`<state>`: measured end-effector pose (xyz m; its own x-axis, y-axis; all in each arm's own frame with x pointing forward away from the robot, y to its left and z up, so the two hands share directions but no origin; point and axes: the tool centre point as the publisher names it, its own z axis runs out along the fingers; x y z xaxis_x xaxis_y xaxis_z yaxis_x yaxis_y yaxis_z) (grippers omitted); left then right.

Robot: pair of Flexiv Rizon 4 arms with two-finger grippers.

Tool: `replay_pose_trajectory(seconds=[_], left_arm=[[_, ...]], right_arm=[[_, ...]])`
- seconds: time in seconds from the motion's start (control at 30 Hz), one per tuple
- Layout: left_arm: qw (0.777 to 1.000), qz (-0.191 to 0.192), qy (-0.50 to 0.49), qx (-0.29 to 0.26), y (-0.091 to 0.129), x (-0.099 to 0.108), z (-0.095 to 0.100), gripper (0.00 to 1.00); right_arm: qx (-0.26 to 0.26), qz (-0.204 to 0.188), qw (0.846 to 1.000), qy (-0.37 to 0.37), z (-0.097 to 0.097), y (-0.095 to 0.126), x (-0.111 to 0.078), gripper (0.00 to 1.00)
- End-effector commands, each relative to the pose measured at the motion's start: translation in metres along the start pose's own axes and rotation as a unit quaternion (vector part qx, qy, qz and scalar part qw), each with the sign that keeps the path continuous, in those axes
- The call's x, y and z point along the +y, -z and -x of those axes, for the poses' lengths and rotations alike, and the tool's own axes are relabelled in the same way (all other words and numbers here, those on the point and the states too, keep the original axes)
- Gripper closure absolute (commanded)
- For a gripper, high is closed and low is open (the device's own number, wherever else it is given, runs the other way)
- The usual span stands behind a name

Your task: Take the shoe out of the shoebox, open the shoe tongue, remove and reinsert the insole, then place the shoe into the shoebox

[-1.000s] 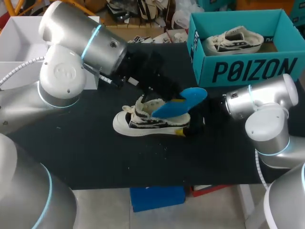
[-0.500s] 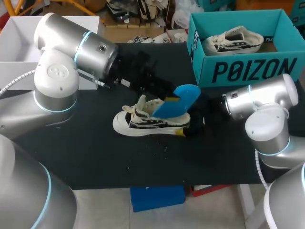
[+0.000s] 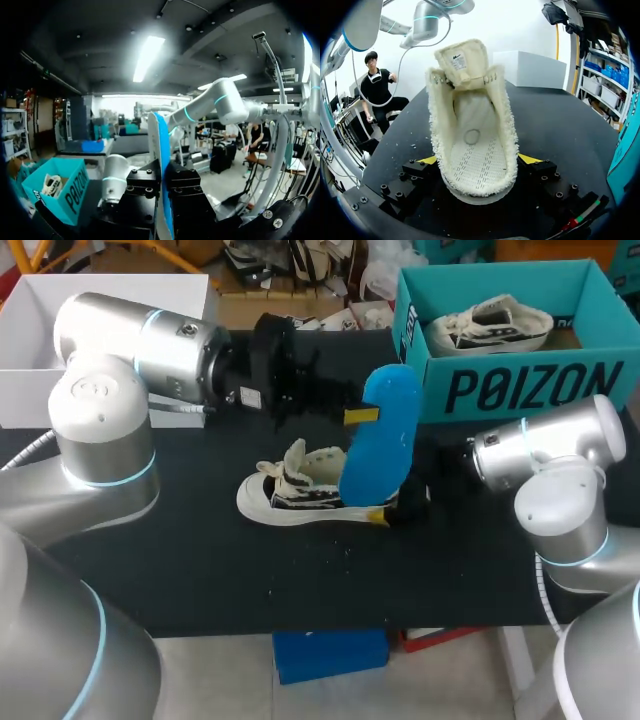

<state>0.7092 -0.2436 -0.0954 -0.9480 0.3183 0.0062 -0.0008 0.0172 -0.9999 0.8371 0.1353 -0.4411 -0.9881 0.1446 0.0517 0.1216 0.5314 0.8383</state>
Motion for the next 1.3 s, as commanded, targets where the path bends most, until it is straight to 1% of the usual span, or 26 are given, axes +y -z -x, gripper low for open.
replay_pose_trajectory(seconds=[0.03,0.07,0.13,0.17,0.23,0.3,0.37,0.43,0.47,0.6,0.63,0.73,0.77,0.83,0.87,0.93,0.97,1.0,1.07,1.17,1.23,1.27,1.3], left_arm=[[1.0,-0.012,0.009,-0.017,0.003,-0.015,-0.013,1.0],[0.999,-0.022,0.016,-0.017,0.004,-0.022,-0.015,1.0],[0.999,-0.022,0.015,-0.018,0.007,-0.033,-0.018,1.0],[0.999,-0.037,0.025,-0.016,0.008,-0.037,-0.02,1.0],[0.999,-0.027,0.022,-0.019,0.01,-0.046,-0.025,1.0],[0.998,-0.045,0.034,-0.011,0.012,-0.055,-0.03,1.0],[0.999,-0.036,0.028,-0.013,0.013,-0.063,-0.033,1.0],[0.999,-0.039,0.027,-0.011,0.015,-0.07,-0.038,1.0],[0.999,-0.029,0.019,-0.014,0.017,-0.072,-0.04,1.0],[0.999,-0.029,0.022,-0.016,0.022,-0.072,-0.049,1.0],[0.998,-0.044,0.033,-0.013,0.024,-0.072,-0.052,1.0],[0.998,-0.048,0.033,-0.021,0.03,-0.074,-0.057,1.0],[0.997,-0.06,0.041,-0.02,0.032,-0.074,-0.058,1.0],[0.996,-0.072,0.053,-0.02,0.036,-0.075,-0.061,1.0],[0.994,-0.088,0.069,-0.014,0.038,-0.074,-0.062,1.0],[0.993,-0.09,0.08,-0.019,0.042,-0.072,-0.062,1.0],[0.99,-0.104,0.096,-0.015,0.043,-0.071,-0.062,1.0],[0.988,-0.109,0.106,-0.015,0.044,-0.07,-0.062,1.0],[0.988,-0.096,0.118,-0.022,0.047,-0.065,-0.061,1.0],[0.987,-0.094,0.126,-0.031,0.051,-0.061,-0.058,1.0],[0.985,-0.103,0.136,-0.029,0.052,-0.06,-0.058,1.0],[0.986,-0.097,0.132,-0.033,0.053,-0.06,-0.057,1.0],[0.985,-0.099,0.134,-0.033,0.054,-0.06,-0.057,1.0]], right_arm=[[0.0,-0.001,1.0,-0.001,0.001,-0.002,-0.003,1.0],[0.0,-0.001,1.0,-0.001,0.001,-0.002,-0.003,1.0],[0.0,-0.001,1.0,-0.001,0.001,-0.002,-0.003,1.0],[0.0,-0.001,1.0,-0.001,0.001,-0.002,-0.003,1.0],[0.0,-0.001,1.0,-0.001,0.001,-0.002,-0.003,1.0],[0.0,-0.001,1.0,-0.001,0.001,-0.002,-0.003,1.0],[0.0,-0.001,1.0,-0.001,0.001,-0.002,-0.003,1.0],[0.0,-0.001,1.0,-0.001,0.001,-0.002,-0.003,1.0],[0.0,-0.001,1.0,-0.001,0.001,-0.002,-0.003,1.0],[0.0,-0.001,1.0,-0.001,0.001,-0.002,-0.003,1.0],[0.0,-0.001,1.0,-0.001,0.001,-0.002,-0.003,1.0],[0.0,-0.001,1.0,-0.001,0.001,-0.002,-0.003,1.0],[0.0,-0.001,1.0,-0.001,0.001,-0.002,-0.003,1.0],[0.0,-0.001,1.0,-0.001,0.001,-0.002,-0.003,1.0],[0.0,-0.001,1.0,-0.001,0.001,-0.002,-0.003,1.0],[0.0,-0.001,1.0,-0.001,0.001,-0.002,-0.003,1.0],[0.0,-0.001,1.0,-0.001,0.001,-0.002,-0.003,1.0],[0.0,-0.001,1.0,-0.001,0.001,-0.002,-0.003,1.0],[0.0,-0.001,1.0,-0.001,0.001,-0.002,-0.003,1.0],[0.0,-0.001,1.0,-0.001,0.001,-0.002,-0.003,1.0],[0.0,-0.001,1.0,-0.001,0.001,-0.002,-0.003,1.0],[0.0,-0.001,1.0,-0.001,0.001,-0.002,-0.003,1.0],[0.0,-0.001,1.0,-0.001,0.001,-0.002,-0.003,1.0]])
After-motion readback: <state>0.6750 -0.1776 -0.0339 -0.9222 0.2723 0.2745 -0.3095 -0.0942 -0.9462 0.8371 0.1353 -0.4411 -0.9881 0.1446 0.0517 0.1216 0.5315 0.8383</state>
